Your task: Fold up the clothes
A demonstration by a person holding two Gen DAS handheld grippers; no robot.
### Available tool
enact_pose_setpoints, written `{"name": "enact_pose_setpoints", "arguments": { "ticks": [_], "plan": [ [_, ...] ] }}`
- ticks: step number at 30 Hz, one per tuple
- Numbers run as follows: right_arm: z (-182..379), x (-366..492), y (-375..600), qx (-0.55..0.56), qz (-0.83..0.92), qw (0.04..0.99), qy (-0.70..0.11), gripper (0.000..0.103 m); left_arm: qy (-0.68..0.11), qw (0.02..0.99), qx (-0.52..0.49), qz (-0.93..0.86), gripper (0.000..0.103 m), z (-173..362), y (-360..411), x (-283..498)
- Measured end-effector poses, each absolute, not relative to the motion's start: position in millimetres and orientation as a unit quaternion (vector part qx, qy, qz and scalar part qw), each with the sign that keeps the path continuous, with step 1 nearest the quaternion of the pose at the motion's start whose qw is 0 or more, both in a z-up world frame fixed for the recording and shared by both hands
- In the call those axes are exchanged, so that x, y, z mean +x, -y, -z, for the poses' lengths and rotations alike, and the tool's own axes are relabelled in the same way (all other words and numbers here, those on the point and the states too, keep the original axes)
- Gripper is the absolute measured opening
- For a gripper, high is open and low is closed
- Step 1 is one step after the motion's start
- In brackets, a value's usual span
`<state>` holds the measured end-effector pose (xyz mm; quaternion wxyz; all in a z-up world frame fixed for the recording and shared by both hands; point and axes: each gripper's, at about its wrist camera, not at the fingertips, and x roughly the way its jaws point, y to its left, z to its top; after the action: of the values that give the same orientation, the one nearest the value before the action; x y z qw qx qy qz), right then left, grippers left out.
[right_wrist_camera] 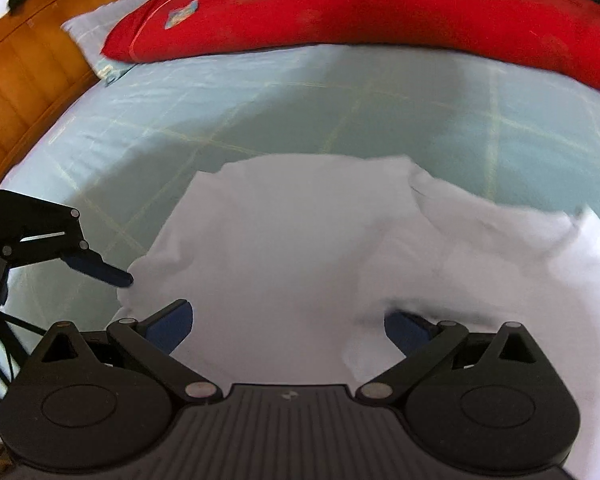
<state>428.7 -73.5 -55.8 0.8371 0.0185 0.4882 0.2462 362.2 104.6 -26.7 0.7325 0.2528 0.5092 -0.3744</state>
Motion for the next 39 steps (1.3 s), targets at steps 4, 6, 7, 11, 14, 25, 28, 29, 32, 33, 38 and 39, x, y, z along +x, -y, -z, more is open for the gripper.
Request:
{"name": "enact_pose_setpoints", "arguments": {
  "ticks": [4,6,7,11,14,25,28,29,32,33,38,39],
  "plan": [
    [46.7,404.6,107.7,0.016,-0.219,0.842,-0.493,0.103,-0.504,0.744,0.245,0.363,0.079,18.5,-103.5,366.1],
    [44.6,396.9,124.2,0.014,-0.200,0.844,-0.498,0.103,-0.497,0.757,0.231,0.357,0.079,10.9,-97.6,372.6],
    [43.7,393.4,132.3,0.013,-0.190,0.845,-0.500,0.103,-0.490,0.764,0.226,0.354,0.078,6.6,-93.3,375.6],
    [42.2,384.0,155.5,-0.008,-0.150,0.852,-0.502,0.103,-0.457,0.785,0.227,0.351,0.075,-6.0,-57.1,389.3],
    [40.9,382.0,172.2,-0.016,-0.126,0.857,-0.500,0.103,-0.429,0.790,0.244,0.363,0.075,-7.4,-13.7,396.5],
    [40.0,368.9,223.7,0.033,-0.105,0.867,-0.487,0.103,-0.388,0.799,0.334,0.314,0.040,47.0,78.5,395.8],
    [42.4,366.5,230.8,0.033,-0.103,0.866,-0.488,0.103,-0.381,0.823,0.323,0.270,0.018,38.8,67.6,388.2],
    [43.4,366.1,232.6,0.033,-0.102,0.866,-0.488,0.103,-0.383,0.834,0.310,0.250,0.014,35.0,60.2,386.8],
    [47.2,366.2,235.3,0.035,-0.105,0.864,-0.492,0.103,-0.415,0.856,0.237,0.199,0.012,24.3,31.7,387.8],
    [48.3,366.3,236.0,0.036,-0.107,0.863,-0.493,0.103,-0.426,0.858,0.221,0.181,0.013,23.8,22.1,388.0],
    [53.9,370.0,232.6,0.024,-0.117,0.858,-0.499,0.103,-0.465,0.861,0.148,0.143,0.022,26.6,-13.4,390.0],
    [54.6,370.4,231.7,0.021,-0.118,0.857,-0.501,0.103,-0.469,0.861,0.133,0.144,0.022,27.0,-18.6,390.6]
  ]
}}
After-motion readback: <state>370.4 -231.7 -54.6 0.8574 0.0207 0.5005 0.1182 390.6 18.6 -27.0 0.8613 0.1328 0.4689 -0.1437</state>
